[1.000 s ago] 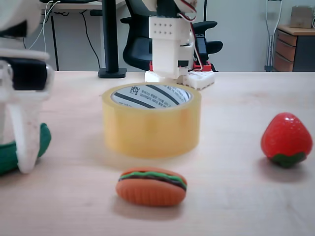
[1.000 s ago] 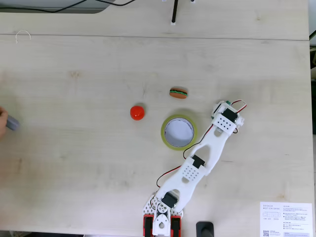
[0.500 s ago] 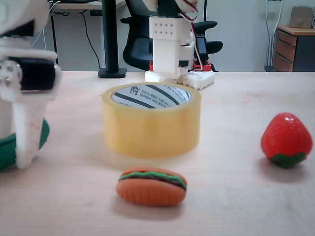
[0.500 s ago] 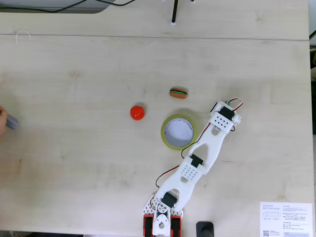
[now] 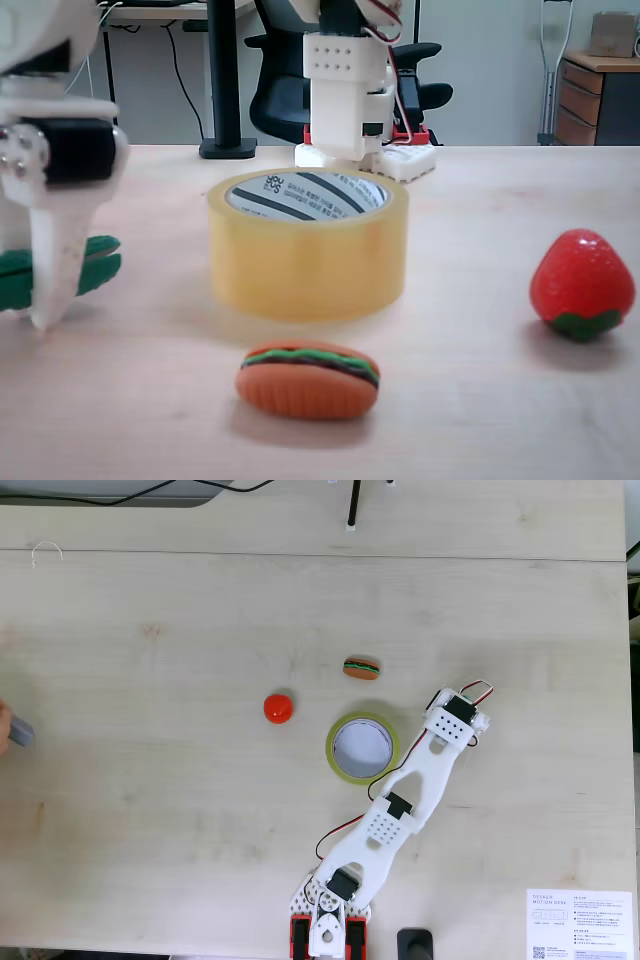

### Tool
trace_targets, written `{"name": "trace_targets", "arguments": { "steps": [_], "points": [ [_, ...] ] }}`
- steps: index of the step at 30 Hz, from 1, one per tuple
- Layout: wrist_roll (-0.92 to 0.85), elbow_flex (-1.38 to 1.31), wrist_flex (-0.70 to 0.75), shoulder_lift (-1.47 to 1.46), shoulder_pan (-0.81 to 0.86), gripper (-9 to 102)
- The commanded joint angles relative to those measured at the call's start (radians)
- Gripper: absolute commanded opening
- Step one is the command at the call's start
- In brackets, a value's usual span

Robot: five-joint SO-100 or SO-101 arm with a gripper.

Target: Grasp a cucumber and put it in the hole.

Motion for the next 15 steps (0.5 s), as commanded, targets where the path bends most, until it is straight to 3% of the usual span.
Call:
{"name": "trace_targets", "arguments": {
  "steps": [1, 5, 11, 15],
  "points": [
    [-0.011, -0.003, 0.041, 0.008, -0.002, 0],
    [-0.011, -0.106, 0.110, -0.017, 0.000, 0],
    [-0.011, -0.653, 0.351, -0.222, 0.003, 0],
    [-0.011, -0.661, 0.354, -0.184, 0.003, 0]
  ]
}}
